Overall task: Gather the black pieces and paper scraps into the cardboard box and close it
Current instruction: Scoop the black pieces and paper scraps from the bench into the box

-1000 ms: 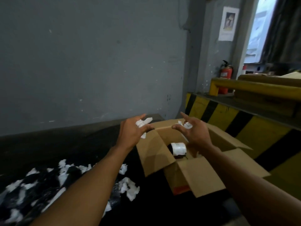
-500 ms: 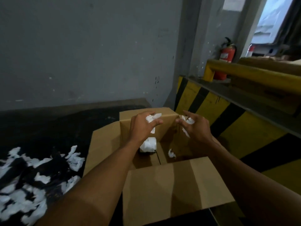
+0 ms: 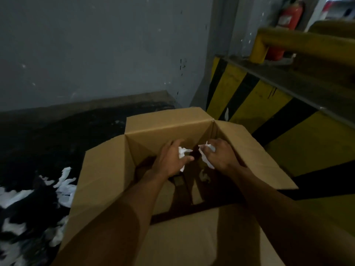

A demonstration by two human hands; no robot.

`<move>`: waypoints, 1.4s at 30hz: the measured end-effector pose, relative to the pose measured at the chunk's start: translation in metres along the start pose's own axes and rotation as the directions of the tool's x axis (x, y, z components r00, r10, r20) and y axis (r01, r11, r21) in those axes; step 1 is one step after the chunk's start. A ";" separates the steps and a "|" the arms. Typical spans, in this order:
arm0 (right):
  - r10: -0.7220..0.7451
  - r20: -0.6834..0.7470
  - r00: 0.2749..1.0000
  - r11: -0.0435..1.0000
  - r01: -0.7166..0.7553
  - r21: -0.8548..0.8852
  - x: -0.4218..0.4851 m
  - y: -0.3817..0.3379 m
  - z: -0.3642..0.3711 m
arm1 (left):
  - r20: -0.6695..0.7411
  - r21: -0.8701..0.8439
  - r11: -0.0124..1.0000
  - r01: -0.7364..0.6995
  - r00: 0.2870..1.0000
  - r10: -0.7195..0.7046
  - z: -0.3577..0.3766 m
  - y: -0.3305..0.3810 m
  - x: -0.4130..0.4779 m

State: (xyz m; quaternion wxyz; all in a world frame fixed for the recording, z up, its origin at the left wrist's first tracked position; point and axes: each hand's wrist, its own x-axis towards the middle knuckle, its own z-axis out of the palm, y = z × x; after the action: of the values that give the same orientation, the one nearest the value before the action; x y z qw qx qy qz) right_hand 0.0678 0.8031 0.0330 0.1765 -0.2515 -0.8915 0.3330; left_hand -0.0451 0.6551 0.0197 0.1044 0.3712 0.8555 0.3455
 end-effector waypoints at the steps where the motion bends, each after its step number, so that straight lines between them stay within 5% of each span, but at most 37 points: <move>1: -0.005 0.013 1.000 0.998 0.006 -0.057 0.006 0.006 0.004 | 0.042 0.041 0.999 -0.023 0.999 0.021 0.006 -0.003 0.003; 5: -0.001 0.129 0.992 0.994 0.015 -0.107 0.022 0.020 0.017 | 0.131 0.068 0.996 -0.063 0.990 0.054 0.020 -0.017 0.015; 17: 0.085 0.114 0.990 0.994 -0.076 -0.079 0.047 0.022 0.026 | 0.120 0.025 0.992 -0.122 0.986 0.118 0.018 -0.031 0.036; 31: -0.006 -0.027 1.000 0.996 0.004 -0.092 0.030 -0.024 -0.008 | -0.143 0.124 0.990 -0.072 0.986 0.090 -0.044 -0.001 0.000; 42: -0.261 -0.026 0.965 0.965 0.260 -0.043 -0.020 -0.118 -0.005 | -0.377 0.327 0.941 0.086 0.925 0.046 -0.138 0.014 -0.115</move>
State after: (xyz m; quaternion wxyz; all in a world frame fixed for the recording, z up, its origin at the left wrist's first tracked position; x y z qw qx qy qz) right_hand 0.0479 0.7177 0.1142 0.2280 -0.1407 -0.9202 0.2853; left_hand -0.0166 0.5098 0.1220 -0.1247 0.3008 0.9096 0.2580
